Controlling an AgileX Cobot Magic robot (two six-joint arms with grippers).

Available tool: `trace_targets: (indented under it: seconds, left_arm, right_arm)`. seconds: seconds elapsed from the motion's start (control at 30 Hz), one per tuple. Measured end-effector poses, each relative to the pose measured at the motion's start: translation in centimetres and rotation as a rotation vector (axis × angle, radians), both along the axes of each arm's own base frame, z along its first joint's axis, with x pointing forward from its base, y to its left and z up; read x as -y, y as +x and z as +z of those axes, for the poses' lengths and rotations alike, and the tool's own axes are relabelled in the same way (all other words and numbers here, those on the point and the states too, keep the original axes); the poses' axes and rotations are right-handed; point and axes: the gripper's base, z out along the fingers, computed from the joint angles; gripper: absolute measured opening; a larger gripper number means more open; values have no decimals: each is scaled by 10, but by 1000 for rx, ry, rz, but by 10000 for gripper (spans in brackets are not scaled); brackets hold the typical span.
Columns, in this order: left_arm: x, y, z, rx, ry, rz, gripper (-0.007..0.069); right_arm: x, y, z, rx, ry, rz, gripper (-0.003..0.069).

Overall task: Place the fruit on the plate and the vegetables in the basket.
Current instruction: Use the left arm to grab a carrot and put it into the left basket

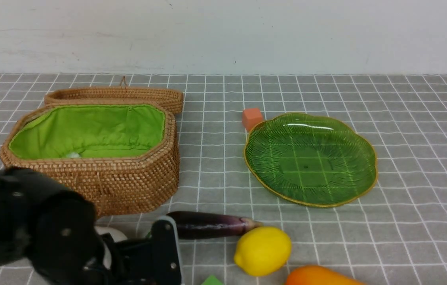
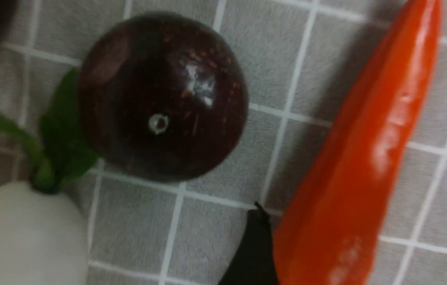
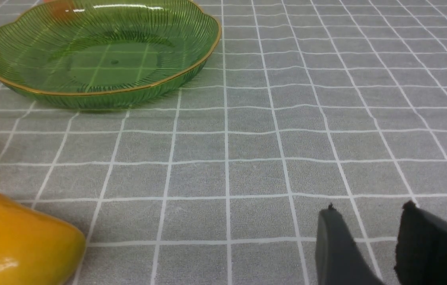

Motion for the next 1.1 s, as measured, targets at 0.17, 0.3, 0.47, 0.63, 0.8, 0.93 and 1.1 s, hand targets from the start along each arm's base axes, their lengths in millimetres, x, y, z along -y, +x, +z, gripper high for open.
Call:
trace_targets:
  seconds: [0.17, 0.3, 0.47, 0.63, 0.8, 0.93, 1.1]
  left_arm:
    - [4, 7, -27, -69, 62, -11, 521]
    - [4, 7, -29, -83, 71, -11, 419]
    - [2, 5, -29, -111, 90, -14, 338]
    - [1, 3, -12, -101, 81, 2, 338]
    - [-2, 0, 32, -42, 35, 4, 338]
    - [-26, 14, 93, 146, -96, 123, 338]
    - [-69, 59, 146, 364, -217, 320, 338]
  right_arm:
    - [0, 0, 0, 0, 0, 0, 241]
    - [0, 0, 0, 0, 0, 0, 241]
    - [0, 0, 0, 0, 0, 0, 241]
    - [0, 0, 0, 0, 0, 0, 241]
    - [0, 0, 0, 0, 0, 0, 241]
    - [0, 0, 0, 0, 0, 0, 241]
    - [0, 0, 0, 0, 0, 0, 241]
